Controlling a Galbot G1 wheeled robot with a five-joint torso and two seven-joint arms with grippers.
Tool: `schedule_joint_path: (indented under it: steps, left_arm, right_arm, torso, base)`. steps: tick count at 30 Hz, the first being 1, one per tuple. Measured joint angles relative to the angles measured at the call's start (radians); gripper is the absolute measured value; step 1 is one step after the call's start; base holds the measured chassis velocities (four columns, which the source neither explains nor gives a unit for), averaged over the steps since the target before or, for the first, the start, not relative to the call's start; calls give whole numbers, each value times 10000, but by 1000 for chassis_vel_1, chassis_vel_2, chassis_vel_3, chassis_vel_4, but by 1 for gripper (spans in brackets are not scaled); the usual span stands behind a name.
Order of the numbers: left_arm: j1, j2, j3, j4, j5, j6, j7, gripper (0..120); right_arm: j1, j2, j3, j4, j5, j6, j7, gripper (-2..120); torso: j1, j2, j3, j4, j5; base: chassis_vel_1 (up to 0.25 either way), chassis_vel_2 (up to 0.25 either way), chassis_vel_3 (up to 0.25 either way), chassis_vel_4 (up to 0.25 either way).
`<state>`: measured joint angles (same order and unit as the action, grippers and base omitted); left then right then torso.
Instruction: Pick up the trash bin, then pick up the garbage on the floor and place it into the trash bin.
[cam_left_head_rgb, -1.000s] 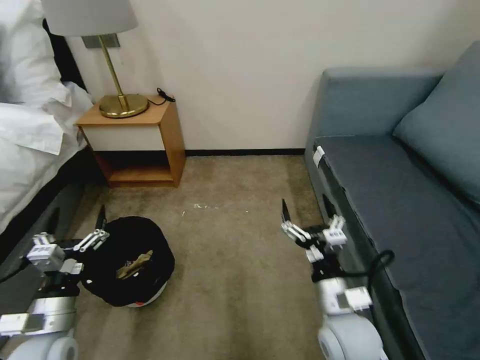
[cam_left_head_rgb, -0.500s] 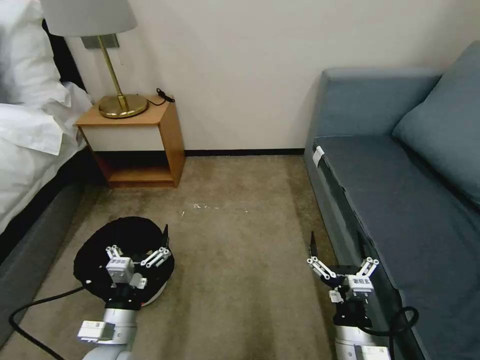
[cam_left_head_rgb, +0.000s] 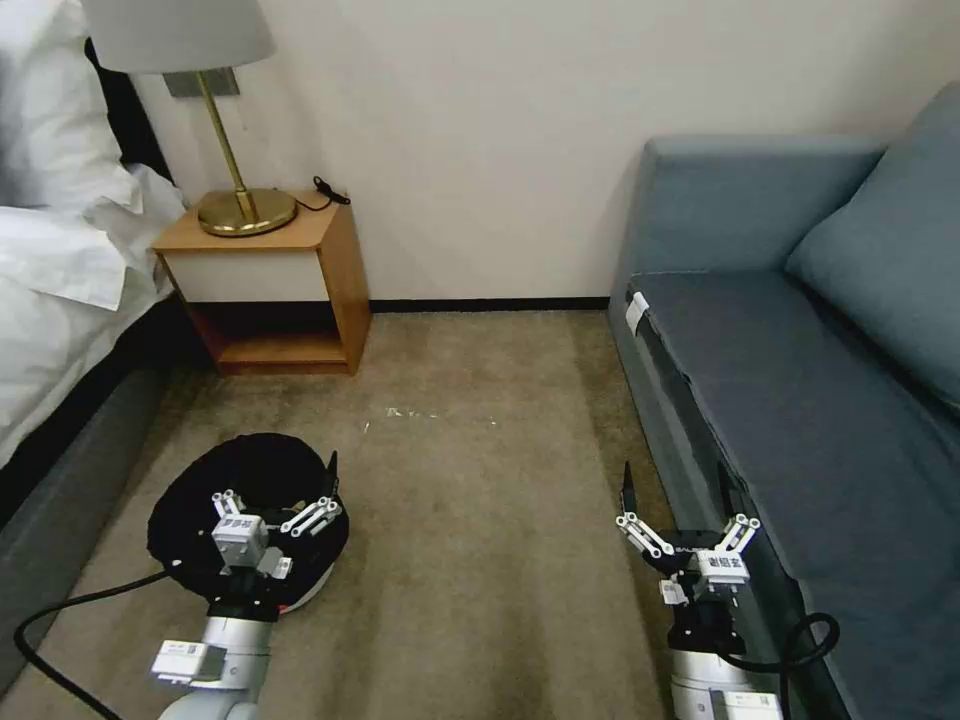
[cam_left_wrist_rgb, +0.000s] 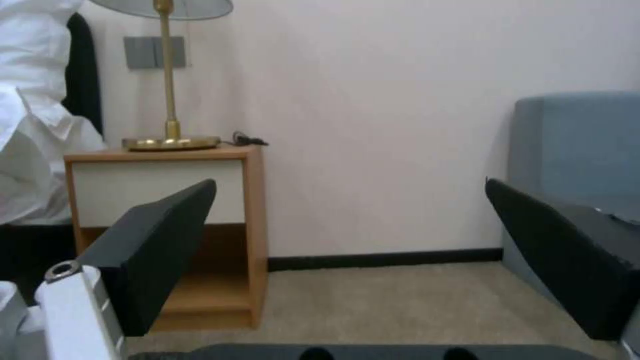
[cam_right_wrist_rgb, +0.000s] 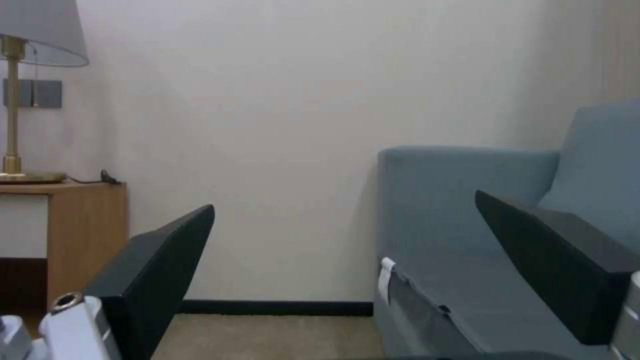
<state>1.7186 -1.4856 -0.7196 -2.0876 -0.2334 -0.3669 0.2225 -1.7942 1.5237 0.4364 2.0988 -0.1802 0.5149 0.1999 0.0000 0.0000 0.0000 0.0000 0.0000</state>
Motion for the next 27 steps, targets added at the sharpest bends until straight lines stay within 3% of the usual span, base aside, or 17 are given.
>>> schedule_joint_path:
  steps: [27]
  left_arm:
    - [-7,10,-16,11,-32,18,-25,100]
  right_arm:
    - [17,-11,-18,0,27,-31,-11,100]
  torso:
    - [0,0,0,0,0]
  base:
    - [0,0,0,0]
